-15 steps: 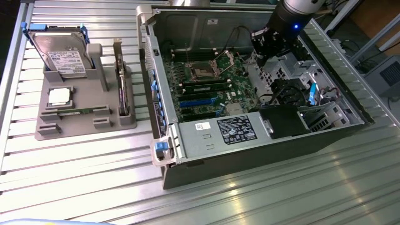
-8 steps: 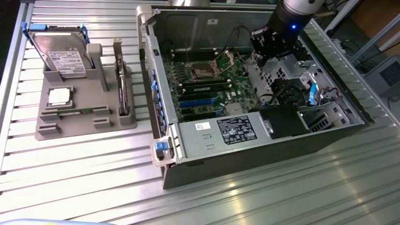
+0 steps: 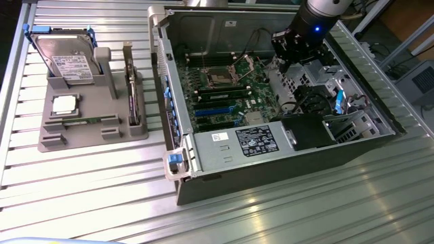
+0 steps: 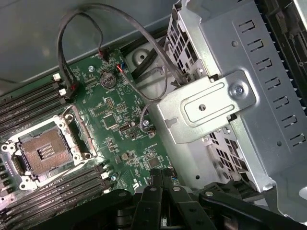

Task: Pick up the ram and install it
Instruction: 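Press down the ram until it locks into place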

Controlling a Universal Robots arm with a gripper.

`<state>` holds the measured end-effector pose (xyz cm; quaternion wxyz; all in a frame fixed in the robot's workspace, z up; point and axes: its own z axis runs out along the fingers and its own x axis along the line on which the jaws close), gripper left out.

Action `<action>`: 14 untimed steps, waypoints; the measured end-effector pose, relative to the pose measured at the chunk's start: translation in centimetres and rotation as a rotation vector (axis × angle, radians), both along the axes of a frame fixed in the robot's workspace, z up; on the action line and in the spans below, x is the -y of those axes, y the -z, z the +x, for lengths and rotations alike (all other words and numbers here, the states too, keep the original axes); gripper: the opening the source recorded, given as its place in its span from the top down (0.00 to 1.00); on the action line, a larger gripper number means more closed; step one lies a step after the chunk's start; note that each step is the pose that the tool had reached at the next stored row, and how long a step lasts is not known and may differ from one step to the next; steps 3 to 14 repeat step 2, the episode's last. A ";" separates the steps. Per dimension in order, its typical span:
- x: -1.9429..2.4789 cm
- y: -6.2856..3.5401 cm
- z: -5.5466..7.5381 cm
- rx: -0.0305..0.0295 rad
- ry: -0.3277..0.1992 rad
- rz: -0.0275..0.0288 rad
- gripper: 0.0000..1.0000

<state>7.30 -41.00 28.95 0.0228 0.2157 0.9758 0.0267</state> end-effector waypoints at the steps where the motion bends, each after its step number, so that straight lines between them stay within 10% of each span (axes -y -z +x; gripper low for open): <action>1: 0.00 0.00 0.0 0.0000 0.000 0.0000 0.90; 14: 0.00 0.00 0.0 0.0000 0.000 0.0000 0.90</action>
